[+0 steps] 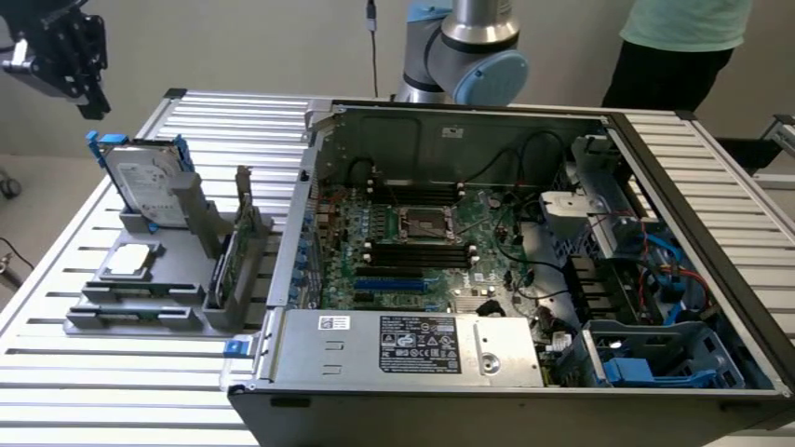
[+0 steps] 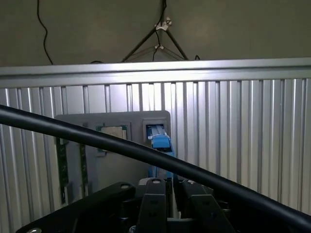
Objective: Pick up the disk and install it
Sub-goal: 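Pick up the disk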
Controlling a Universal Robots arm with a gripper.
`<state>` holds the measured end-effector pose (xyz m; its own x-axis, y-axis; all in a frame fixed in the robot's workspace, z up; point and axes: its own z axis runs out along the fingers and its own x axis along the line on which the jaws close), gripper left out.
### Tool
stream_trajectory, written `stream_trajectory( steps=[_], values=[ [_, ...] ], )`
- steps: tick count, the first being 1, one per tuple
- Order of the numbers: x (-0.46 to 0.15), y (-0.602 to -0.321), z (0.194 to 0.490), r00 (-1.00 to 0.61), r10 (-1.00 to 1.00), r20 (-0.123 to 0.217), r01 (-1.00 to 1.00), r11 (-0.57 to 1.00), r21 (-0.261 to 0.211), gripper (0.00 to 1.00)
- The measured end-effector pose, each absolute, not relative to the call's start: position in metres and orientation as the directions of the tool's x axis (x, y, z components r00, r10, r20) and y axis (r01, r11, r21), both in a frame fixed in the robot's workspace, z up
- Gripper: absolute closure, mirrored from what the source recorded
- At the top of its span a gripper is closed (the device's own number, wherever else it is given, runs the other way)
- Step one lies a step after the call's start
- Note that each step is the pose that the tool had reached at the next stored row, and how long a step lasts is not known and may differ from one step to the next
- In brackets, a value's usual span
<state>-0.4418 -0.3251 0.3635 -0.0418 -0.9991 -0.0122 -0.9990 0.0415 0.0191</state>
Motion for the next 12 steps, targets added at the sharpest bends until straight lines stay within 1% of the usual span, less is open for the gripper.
stream_trajectory(
  steps=[1,4,5,6,7,8,12],
  values=[
    [-0.442,-0.325,0.363,-0.041,-0.999,-0.012,-0.999,0.041,0.018,0.76],
    [-0.441,-0.324,0.362,-0.038,-0.999,-0.012,-0.999,0.038,0.017,0.58],
    [-0.441,-0.324,0.361,-0.038,-0.999,-0.012,-0.999,0.037,0.016,0.58],
    [-0.441,-0.324,0.359,-0.037,-0.999,-0.012,-0.999,0.037,0.016,0.52],
    [-0.441,-0.324,0.358,-0.036,-0.999,-0.011,-0.999,0.036,0.016,0.52],
    [-0.441,-0.324,0.356,-0.036,-0.999,-0.01,-0.999,0.036,0.016,0.46],
    [-0.441,-0.324,0.348,-0.034,-0.999,-0.006,-0.999,0.034,0.015,0.46]
  ],
)
